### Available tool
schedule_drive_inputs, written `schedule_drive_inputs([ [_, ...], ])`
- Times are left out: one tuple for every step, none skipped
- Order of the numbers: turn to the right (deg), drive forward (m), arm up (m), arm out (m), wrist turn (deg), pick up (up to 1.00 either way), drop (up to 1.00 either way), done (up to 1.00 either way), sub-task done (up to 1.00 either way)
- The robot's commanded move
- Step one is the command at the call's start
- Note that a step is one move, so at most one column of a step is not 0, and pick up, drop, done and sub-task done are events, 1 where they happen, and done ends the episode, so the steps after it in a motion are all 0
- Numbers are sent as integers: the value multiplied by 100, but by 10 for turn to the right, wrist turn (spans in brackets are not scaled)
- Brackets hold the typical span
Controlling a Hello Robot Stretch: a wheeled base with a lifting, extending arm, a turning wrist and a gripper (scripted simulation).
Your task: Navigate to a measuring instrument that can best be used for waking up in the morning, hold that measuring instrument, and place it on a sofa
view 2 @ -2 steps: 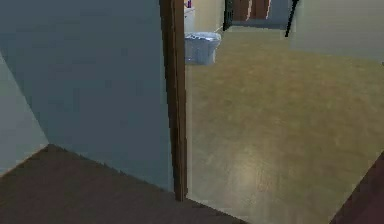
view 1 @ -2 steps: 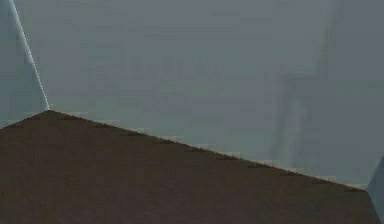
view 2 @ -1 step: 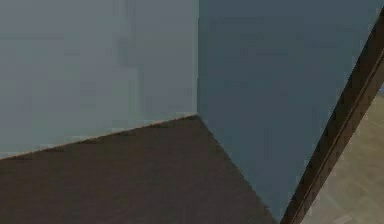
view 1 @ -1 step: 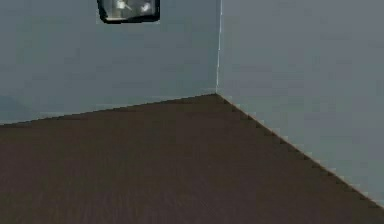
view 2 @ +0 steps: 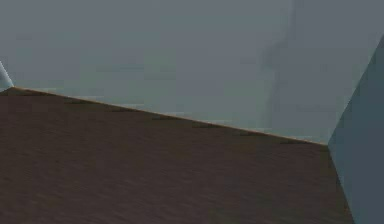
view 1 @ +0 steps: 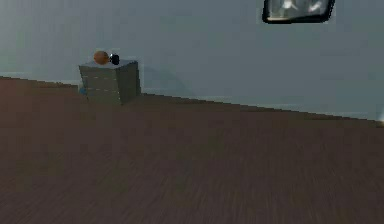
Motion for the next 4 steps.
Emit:
schedule_drive_inputs([
  [0, 60, 0, 0, 0, 0, 0, 0, 0],
  [-180, 0, 0, 0, 0, 0, 0, 0, 0],
  [0, 100, 0, 0, 0, 0, 0, 0, 0],
  [0, 100, 0, 0, 0, 0, 0, 0, 0],
])
